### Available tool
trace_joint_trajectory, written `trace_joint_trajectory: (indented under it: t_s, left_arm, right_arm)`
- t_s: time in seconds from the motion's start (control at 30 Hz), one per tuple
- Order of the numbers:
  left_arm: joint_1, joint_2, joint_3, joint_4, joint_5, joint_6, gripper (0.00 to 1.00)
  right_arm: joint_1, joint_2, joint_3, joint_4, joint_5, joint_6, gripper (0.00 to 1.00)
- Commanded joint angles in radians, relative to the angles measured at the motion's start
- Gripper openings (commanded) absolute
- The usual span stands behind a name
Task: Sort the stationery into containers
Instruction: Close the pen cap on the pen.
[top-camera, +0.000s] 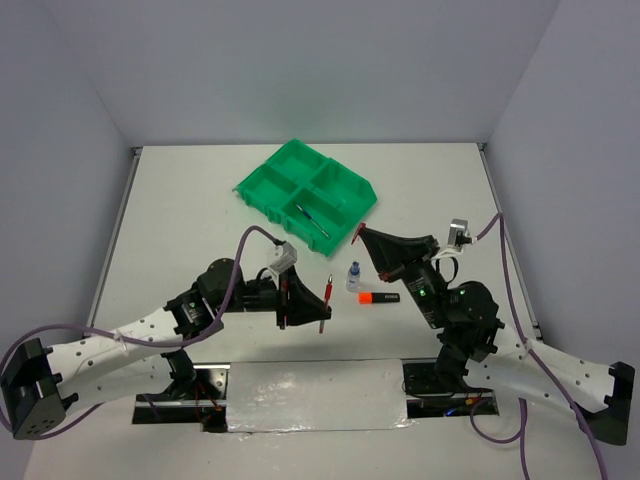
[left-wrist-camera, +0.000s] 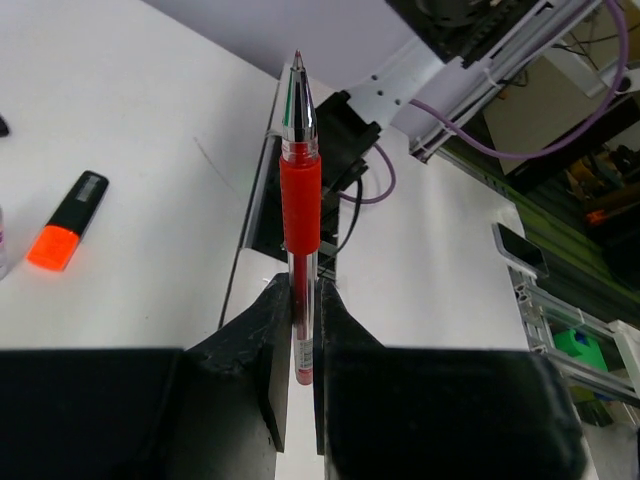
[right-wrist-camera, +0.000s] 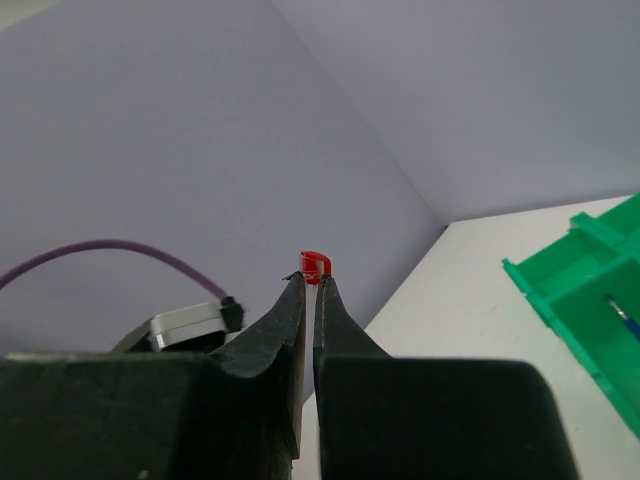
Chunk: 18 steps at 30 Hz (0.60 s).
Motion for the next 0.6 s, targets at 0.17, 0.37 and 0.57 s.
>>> trace_joint_trajectory:
  t_s: [0.17,0.37,0.57]
  left_arm:
    - [-0.004,0.015,0.069,0.030,-0.072,0.056,0.00]
    - [-0.004,0.018,0.096,0.005,-0.080,0.076,0.00]
    - [-0.004,0.038,0.088,0.014,-0.075,0.076,0.00]
  right_arm:
    - [0.000,-0.010,-0.061,0.060,-0.183,0.075,0.00]
    - [0.000,0.020,-0.063,0.081,-0.237,0.072,0.00]
    - [0.000,0.039,-0.053,0.100,-0.262,0.060,0.00]
